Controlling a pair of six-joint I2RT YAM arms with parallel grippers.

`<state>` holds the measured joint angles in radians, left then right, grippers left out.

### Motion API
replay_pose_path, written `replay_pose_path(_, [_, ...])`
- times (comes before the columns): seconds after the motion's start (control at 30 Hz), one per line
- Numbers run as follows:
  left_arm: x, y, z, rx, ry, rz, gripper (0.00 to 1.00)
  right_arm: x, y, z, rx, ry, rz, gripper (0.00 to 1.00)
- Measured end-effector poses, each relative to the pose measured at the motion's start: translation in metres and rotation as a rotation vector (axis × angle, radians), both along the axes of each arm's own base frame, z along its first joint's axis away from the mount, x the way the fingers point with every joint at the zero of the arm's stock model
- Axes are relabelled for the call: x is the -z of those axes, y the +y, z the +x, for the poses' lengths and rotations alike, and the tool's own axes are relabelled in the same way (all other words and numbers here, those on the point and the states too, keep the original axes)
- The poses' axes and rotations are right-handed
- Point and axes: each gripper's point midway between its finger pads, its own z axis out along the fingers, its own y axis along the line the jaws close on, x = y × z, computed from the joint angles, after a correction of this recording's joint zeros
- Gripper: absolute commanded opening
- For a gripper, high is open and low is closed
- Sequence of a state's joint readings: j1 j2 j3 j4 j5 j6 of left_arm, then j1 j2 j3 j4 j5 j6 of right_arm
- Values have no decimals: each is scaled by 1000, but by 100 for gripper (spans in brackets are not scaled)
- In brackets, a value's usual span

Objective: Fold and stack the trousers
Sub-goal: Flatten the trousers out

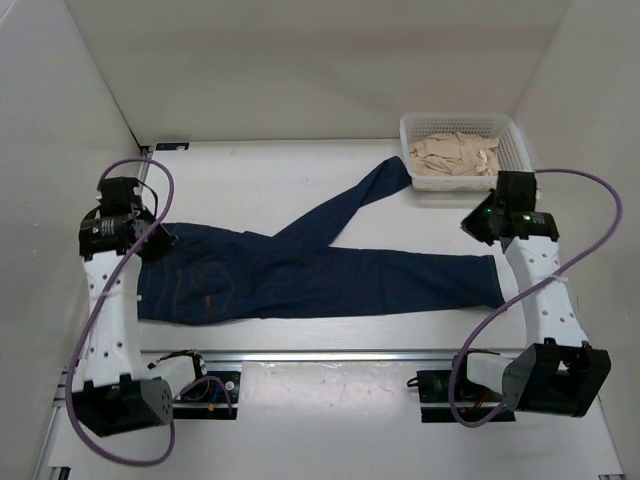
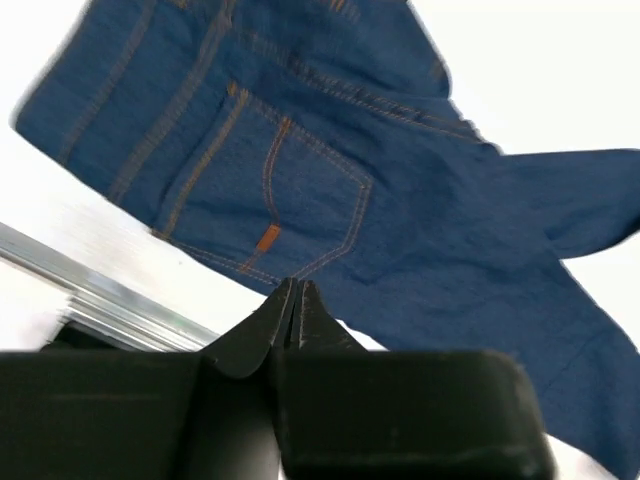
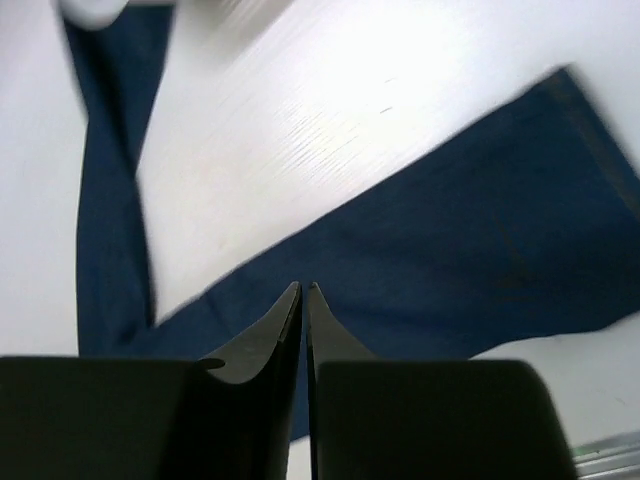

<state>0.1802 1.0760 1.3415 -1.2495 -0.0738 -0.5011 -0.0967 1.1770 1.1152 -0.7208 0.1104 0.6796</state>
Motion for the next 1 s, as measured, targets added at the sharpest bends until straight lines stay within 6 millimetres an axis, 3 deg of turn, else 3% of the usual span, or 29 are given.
replay_pose_path(0.03, [10,0,4,-5,25,-13,18,-1,13,4,-58,-5,5,7])
replay_pose_path(0.07, [25,-1,8,-9,67,-30,34,0,29,6,-123,-2,14,9])
replay_pose_path(0.1, [39,-2,8,-13,108,-46,61,3,44,5,-184,8,28,14])
replay_pose_path(0.13, [57,-3,7,-20,151,-63,82,7,57,4,-238,24,39,20])
replay_pose_path(0.17, [74,-4,3,-37,198,-81,99,15,72,1,-297,47,57,33])
replay_pose_path(0.23, [104,-4,-12,-80,285,-125,100,33,92,-10,-370,91,93,54])
replay_pose_path(0.27, [119,-2,-23,-116,333,-150,100,46,98,-19,-394,125,115,70])
replay_pose_path(0.37, [136,4,-38,-198,401,-200,98,96,107,-65,-436,280,181,80])
replay_pose_path(0.5, [144,14,-32,-297,406,-250,90,120,110,-100,-441,391,230,88])
replay_pose_path(0.6, [155,20,-18,-347,417,-300,92,118,111,-99,-437,378,246,90])
replay_pose_path(0.7, [180,28,10,-381,488,-350,100,118,104,-91,-391,369,278,96])
replay_pose_path(0.8, [209,31,32,-369,537,-367,100,125,89,-83,-308,378,330,97])
replay_pose_path(1.0, [214,28,18,-367,559,-358,98,144,52,-89,-112,406,416,90])
